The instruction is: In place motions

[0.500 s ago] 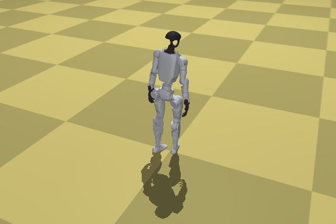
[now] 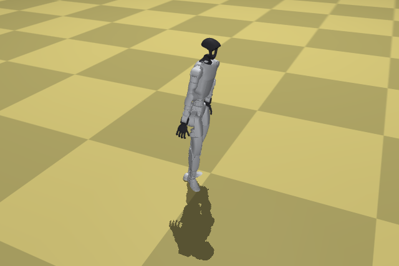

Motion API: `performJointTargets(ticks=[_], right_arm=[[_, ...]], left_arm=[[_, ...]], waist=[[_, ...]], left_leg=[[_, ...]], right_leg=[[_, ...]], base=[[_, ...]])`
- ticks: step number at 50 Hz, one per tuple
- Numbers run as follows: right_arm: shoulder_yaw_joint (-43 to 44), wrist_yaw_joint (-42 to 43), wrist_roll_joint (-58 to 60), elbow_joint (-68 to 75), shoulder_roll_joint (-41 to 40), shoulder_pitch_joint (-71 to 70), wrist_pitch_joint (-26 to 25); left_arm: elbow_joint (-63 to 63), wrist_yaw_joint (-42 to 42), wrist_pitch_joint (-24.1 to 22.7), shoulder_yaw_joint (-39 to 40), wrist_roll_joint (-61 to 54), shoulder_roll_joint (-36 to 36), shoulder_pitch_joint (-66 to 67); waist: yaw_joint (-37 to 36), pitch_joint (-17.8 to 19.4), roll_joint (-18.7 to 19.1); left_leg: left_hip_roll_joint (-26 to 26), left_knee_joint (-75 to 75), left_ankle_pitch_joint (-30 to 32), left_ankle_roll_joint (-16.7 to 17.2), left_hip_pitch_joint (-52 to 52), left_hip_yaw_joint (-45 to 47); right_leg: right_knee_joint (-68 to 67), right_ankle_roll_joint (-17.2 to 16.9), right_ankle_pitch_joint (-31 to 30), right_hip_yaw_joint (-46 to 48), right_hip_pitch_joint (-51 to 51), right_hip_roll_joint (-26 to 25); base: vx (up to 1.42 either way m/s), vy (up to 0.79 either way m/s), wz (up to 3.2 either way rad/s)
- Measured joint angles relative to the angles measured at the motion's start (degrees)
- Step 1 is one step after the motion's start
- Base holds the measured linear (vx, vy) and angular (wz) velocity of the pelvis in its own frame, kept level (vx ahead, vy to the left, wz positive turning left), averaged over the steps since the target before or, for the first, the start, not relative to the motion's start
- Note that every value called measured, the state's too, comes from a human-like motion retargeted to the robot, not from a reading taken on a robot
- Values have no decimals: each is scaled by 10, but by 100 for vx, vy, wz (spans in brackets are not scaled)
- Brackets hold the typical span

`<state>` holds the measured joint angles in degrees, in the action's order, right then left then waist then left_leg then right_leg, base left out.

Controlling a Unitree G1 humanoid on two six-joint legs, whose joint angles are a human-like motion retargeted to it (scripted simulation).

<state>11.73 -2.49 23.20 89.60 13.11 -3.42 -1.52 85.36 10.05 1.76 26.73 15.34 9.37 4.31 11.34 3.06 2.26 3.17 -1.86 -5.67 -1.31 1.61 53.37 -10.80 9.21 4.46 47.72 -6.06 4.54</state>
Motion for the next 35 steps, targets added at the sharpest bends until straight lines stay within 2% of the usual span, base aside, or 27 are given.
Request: performJointTargets(ticks=[2, 4, 10, 12, 14, 16, 18, 21, 23, 26, 28, 30, 33, 35], right_arm=[[15, 12, -27, 23, 0, 8, -3], [25, 16, -41, 40, -3, 21, -8], [26, 12, -6, 45, -20, 52, -15], [14, 9, 22, 37, -25, 57, -15], [4, 5, 40, 31, -29, 56, -17], [-3, 4, 49, 25, -33, 49, -20], [-11, 2, 51, 17, -36, 38, -21], [-25, -4, 48, -2, -42, 20, -18], [-37, -11, 47, -18, -47, 3, -14], [-59, -26, 49, -42, -56, -23, -8], [-74, -34, 52, -57, -64, -34, -4], [-88, -39, 56, -70, -72, -39, 1], [-100, -45, 62, -81, -78, -39, 8], [-105, -49, 68, -80, -76, -39, 9]], left_arm=[[-12, -2, -2, 2, 3, 1, 7], [-16, 0, -1, 4, 1, 5, 11], [-13, -12, -2, 22, -54, -6, 6], [-16, 2, 0, 33, -61, -10, 10], [-24, 6, 1, 41, -56, -15, 15], [-29, -6, -3, 42, -53, -18, 20], [-27, -16, -6, 36, -51, -19, 22], [-19, -16, -4, 26, -41, -23, 24], [-16, -11, -3, 22, -34, -27, 24], [-15, -7, -4, 17, -24, -29, 23], [-14, -10, -4, 14, -15, -30, 24], [-12, -13, -3, 13, -6, -30, 25], [-4, -15, -1, 9, -3, -28, 23], [1, -15, 1, 3, -8, -27, 19]], waist=[[0, -8, -12], [-11, -15, -21], [-30, -18, -47], [-23, -24, -61], [-20, -27, -78], [-22, -28, -88], [-30, -28, -86], [-47, -19, -84], [-58, -9, -84], [-63, 3, -76], [-62, 4, -68], [-62, 2, -58], [-67, -1, -38], [-74, 4, -24]], left_leg=[[-10, -14, -7, 8, 8, 16], [-11, -31, -5, 16, 20, 28], [-11, -87, 20, 22, 57, 31], [-7, -135, 27, 4, 64, 29], [9, -225, 30, -35, 49, -7], [28, -337, 27, -85, 6, -86], [28, -422, 26, -106, -40, -175], [-54, -464, 31, -81, -98, -328], [-99, -465, 22, -72, -120, -390], [-96, -433, -13, -74, -132, -417], [-93, -375, -41, -63, -133, -443], [-101, -295, -57, -36, -132, -500], [-99, -159, -49, 16, -114, -595], [-67, -86, 10, 49, -97, -580]], right_leg=[[27, -21, 6, -45, 5, -13], [47, -6, -14, -90, 0, -29], [61, -7, -25, -184, 6, -29], [61, -11, -25, -214, 11, -16], [59, -14, -27, -250, 16, 0], [61, -17, -34, -282, 20, 7], [68, -17, -46, -312, 22, 3], [74, -18, -66, -368, 26, -5], [75, -20, -76, -403, 28, -6], [75, -24, -88, -444, 27, -15], [76, -30, -95, -465, 23, -23], [78, -35, -101, -487, 18, -36], [82, -44, -103, -509, 15, -61], [82, -47, -103, -526, 19, -81]], base=[[8, -18, -162], [15, -24, -166], [9, -23, -118], [18, -15, -113], [17, -13, -126], [12, -17, -152], [12, -9, -181], [8, -1, -208], [5, 0, -223], [6, 4, -205], [13, 4, -179], [14, 2, -176], [16, 3, -164], [21, 8, -151]])
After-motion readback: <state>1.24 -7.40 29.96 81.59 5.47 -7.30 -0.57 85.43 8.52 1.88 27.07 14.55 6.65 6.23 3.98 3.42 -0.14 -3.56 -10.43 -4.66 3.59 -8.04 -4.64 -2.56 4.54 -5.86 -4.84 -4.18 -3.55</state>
